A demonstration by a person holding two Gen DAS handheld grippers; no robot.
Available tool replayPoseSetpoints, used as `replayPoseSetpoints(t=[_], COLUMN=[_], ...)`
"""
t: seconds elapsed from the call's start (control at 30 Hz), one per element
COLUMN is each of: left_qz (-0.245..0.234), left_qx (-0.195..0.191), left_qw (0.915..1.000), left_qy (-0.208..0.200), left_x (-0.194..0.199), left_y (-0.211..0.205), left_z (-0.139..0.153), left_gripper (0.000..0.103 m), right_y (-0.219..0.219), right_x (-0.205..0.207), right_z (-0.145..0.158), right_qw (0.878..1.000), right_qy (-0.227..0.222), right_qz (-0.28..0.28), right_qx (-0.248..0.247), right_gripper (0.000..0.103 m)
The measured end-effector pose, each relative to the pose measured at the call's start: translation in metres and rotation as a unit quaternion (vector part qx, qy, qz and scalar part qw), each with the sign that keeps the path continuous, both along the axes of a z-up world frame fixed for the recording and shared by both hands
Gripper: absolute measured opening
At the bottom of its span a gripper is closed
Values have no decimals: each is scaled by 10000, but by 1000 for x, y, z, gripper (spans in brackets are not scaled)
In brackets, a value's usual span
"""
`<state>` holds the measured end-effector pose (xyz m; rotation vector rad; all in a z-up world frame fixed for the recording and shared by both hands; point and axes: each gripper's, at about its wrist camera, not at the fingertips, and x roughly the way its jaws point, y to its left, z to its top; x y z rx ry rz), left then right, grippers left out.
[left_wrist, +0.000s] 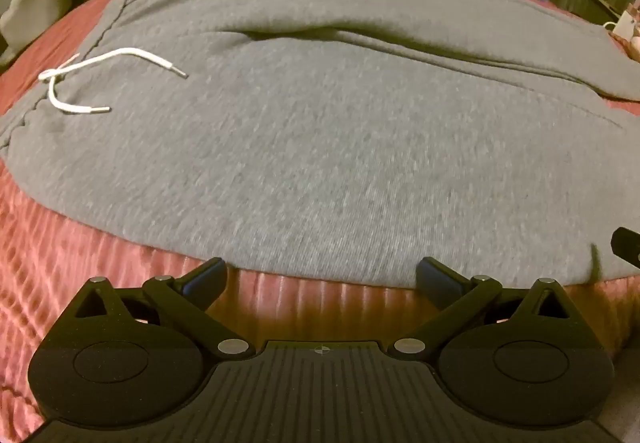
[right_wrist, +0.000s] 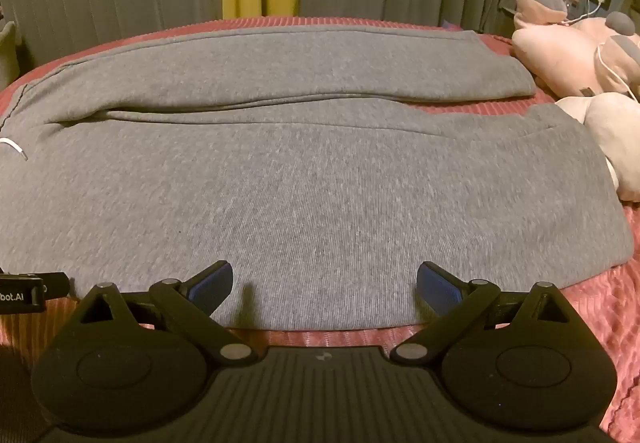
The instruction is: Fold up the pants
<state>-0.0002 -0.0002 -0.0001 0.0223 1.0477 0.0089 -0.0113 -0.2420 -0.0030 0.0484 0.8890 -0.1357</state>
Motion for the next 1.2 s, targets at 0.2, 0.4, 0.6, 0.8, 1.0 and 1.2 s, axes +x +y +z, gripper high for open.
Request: replayPoseSetpoints(t=[0.2, 0.4, 0.6, 0.8, 1.0, 1.2], left_qz=[66, 56, 60, 57, 71, 82], left_qx=[-109, -37, -38, -40, -62, -76], left_qw=[9999, 10000, 9999, 9999, 9999, 9999], left_qy=[2, 48, 73, 79, 99, 123], left_x=[-1, -1, 2, 2, 2, 3], left_y=[5, 1, 1, 1, 2, 2], left_z=[1, -4, -5, -5, -5, -5], left_gripper=[103, 103, 103, 103, 103, 103], right_y=[0, 0, 0, 0, 0, 1], right_x=[0, 0, 0, 0, 0, 1], right_z=[0, -1, -1, -1, -2, -3], right_qw=[10000, 10000, 10000, 10000, 10000, 10000], right_qy=[-7, -5, 0, 8, 13, 23], right_qz=[3, 1, 1, 7, 7, 9], right_qx=[4, 4, 5, 0, -4, -8], right_gripper=[99, 99, 99, 99, 99, 99])
